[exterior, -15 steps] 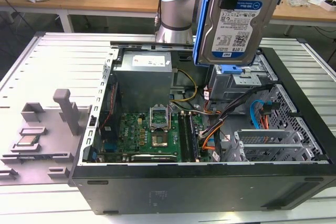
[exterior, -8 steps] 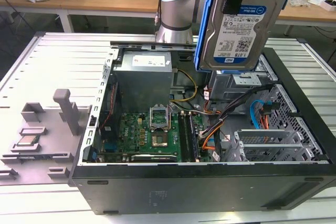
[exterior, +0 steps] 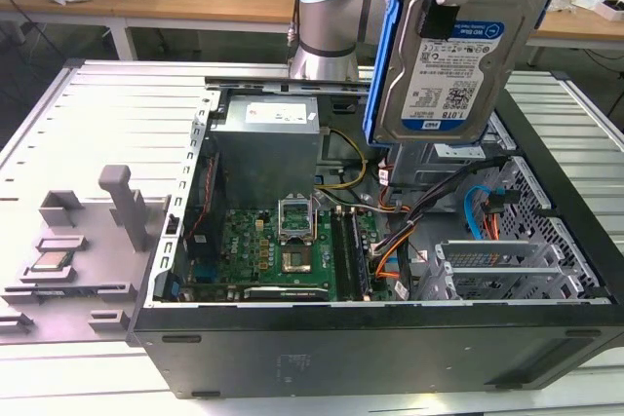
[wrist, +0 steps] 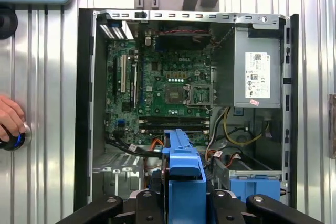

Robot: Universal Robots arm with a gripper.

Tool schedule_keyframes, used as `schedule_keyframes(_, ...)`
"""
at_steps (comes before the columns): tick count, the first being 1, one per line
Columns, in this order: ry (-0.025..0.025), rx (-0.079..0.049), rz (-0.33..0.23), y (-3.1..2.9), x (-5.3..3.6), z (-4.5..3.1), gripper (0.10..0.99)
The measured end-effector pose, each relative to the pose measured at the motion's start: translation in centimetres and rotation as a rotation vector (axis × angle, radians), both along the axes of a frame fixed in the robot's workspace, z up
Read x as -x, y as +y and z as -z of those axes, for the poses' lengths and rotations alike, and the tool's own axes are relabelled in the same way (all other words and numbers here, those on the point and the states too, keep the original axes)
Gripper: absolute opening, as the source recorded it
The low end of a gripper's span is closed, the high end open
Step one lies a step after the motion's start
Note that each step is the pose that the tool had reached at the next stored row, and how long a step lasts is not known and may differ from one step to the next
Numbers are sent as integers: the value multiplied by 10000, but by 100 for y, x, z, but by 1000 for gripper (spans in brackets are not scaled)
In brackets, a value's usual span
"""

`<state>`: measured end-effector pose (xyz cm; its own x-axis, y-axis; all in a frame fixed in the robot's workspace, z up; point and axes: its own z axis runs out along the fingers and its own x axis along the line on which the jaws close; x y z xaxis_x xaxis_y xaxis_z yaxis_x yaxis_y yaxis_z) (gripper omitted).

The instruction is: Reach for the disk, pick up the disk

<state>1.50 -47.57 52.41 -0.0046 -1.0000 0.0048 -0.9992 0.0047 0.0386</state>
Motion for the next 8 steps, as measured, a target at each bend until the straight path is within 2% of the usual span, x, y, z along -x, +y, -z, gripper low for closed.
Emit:
schedule_keyframes(1, 0, 0, -1, -16, 0, 0, 365)
schedule_keyframes(2, 0, 0, 1, -79, 0, 0, 365)
schedule_keyframes(8, 0, 1, 0, -198, 0, 1, 365)
